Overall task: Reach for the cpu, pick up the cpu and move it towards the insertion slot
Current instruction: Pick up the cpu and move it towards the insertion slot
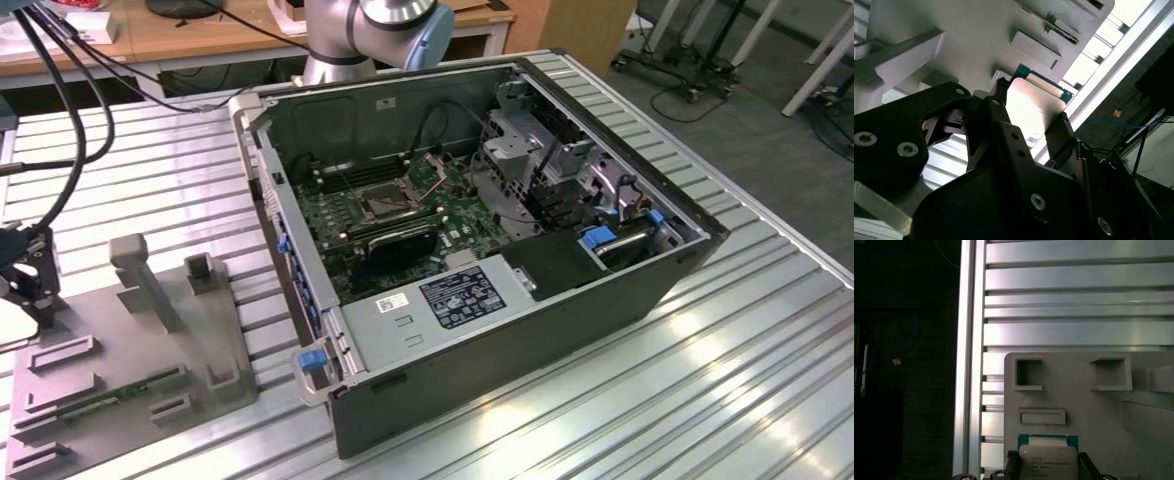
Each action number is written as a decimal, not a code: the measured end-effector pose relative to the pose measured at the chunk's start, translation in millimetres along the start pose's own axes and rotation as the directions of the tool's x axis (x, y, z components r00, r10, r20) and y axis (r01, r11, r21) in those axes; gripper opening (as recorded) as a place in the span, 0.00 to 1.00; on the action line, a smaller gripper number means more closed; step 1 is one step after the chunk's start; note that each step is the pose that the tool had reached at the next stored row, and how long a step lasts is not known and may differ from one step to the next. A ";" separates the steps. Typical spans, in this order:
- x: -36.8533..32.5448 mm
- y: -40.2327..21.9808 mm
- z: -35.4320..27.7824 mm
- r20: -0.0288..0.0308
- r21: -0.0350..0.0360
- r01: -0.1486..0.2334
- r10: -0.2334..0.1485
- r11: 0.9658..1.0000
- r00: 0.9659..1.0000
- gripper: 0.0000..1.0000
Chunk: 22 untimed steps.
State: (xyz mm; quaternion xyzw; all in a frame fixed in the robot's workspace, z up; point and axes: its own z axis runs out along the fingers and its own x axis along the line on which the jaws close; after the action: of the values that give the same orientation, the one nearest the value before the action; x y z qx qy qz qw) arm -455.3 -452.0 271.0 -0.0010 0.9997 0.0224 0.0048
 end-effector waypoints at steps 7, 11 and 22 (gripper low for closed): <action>0.0 0.1 -2.9 0.000 0.000 0.000 0.000 1.000 1.000 0.55; -0.1 0.2 -4.6 0.000 0.000 0.000 0.000 1.000 1.000 0.55; -0.5 0.4 -8.0 0.000 0.000 0.000 0.000 1.000 1.000 0.55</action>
State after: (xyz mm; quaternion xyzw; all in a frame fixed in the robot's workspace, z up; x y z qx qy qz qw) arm -454.9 -452.0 279.0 -0.0010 0.9997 0.0224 0.0047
